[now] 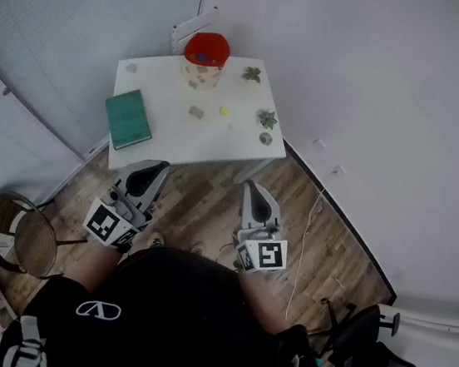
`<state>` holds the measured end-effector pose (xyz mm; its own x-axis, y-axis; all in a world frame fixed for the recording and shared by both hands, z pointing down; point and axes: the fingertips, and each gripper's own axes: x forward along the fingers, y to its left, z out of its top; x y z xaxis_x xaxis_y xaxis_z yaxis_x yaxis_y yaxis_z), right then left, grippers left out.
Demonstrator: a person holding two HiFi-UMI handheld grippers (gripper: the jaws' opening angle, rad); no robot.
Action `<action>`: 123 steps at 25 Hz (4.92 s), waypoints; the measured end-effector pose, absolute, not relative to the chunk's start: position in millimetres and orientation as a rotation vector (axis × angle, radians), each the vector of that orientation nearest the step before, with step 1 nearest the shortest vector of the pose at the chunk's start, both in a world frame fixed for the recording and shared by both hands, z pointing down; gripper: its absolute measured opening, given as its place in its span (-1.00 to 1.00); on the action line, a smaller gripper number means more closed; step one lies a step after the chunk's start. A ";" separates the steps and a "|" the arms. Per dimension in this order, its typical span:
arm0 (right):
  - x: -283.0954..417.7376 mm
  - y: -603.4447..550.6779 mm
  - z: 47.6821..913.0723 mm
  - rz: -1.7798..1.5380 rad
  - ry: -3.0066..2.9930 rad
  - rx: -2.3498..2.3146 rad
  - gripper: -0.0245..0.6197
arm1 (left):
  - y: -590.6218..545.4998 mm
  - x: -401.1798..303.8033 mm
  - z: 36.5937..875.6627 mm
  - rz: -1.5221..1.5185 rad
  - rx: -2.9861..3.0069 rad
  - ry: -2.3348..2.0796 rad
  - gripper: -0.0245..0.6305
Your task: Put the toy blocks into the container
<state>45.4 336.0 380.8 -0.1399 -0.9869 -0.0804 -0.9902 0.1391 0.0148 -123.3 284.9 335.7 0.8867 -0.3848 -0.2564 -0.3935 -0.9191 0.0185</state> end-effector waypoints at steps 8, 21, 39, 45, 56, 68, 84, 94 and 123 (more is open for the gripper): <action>48.6 334.3 381.1 0.085 2.344 -2.015 -0.92 | 286.1 -118.8 336.3 0.396 -3.023 0.644 -0.91; 87.0 329.7 378.3 0.070 2.332 -1.881 -0.91 | 286.2 -85.3 342.3 0.383 -3.022 0.721 -0.91; 131.6 209.9 412.1 0.076 2.472 -1.761 -0.91 | 174.9 -36.0 376.4 0.327 -3.017 0.804 -0.91; 132.3 120.2 423.3 0.069 2.537 -1.834 -0.91 | 77.6 -25.1 378.5 0.353 -3.054 0.729 -0.91; 125.2 -10.9 426.5 0.090 2.547 -1.915 -0.91 | -46.1 -20.5 392.8 0.338 -3.114 0.600 -0.91; 126.1 -59.9 441.8 0.032 2.723 -1.742 -0.91 | -78.4 -5.4 397.4 0.334 -3.117 0.756 -0.91; 111.6 -99.3 562.0 -0.129 3.366 -1.595 0.78 | -85.8 -23.5 419.4 0.322 -3.099 0.944 -0.91; 132.2 -91.0 724.1 -0.731 3.870 -1.339 0.44 | -89.3 -35.0 428.9 0.294 -3.095 1.016 -0.91; 152.4 -80.5 838.7 -1.393 4.088 -1.030 -0.48 | -67.2 -38.3 442.9 0.212 -3.107 1.090 -0.91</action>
